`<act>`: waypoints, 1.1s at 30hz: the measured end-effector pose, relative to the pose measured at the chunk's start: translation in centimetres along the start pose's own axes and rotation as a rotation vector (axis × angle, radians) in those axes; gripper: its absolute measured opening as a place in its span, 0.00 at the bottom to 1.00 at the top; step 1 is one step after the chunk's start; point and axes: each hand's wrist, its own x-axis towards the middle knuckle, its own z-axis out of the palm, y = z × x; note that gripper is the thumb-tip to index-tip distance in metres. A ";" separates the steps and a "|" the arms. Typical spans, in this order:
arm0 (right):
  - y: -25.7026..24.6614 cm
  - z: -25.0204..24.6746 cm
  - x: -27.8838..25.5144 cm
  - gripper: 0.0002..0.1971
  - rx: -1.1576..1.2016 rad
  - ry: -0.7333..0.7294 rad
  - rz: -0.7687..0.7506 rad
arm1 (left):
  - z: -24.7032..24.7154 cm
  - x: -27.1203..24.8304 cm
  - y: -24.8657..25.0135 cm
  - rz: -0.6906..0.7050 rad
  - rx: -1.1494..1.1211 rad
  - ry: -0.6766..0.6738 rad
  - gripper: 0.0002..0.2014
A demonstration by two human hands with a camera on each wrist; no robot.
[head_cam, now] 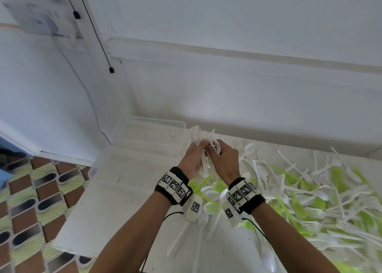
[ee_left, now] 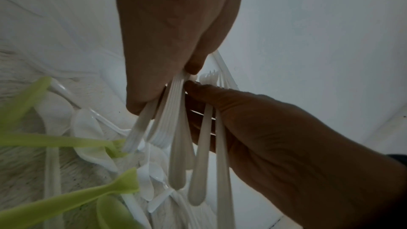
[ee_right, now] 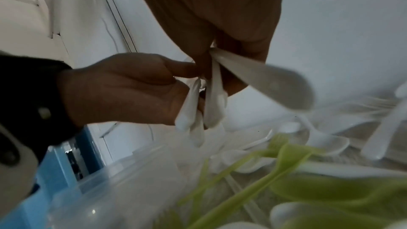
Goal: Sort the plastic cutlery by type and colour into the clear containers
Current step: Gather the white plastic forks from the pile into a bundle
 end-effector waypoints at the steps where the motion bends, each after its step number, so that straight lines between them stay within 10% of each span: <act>1: 0.2 0.0 0.1 0.10 -0.008 -0.015 0.009 | 0.0 -0.1 0.1 -0.017 0.005 -0.004 0.15; 8: 1.7 0.5 0.4 0.13 0.192 -0.200 0.294 | -0.4 -0.4 -0.1 -0.136 0.032 -0.095 0.32; 17: 2.1 0.7 0.8 0.11 0.338 -0.130 0.508 | -1.0 -0.1 -0.3 -0.130 0.027 0.060 0.17; 23: 1.0 -0.5 0.4 0.16 -0.070 0.038 0.230 | -0.9 0.1 -0.8 -0.101 0.109 0.049 0.13; 33: 2.0 0.3 0.3 0.15 -0.084 -0.100 0.148 | -0.5 0.6 -1.8 -0.027 0.312 0.097 0.12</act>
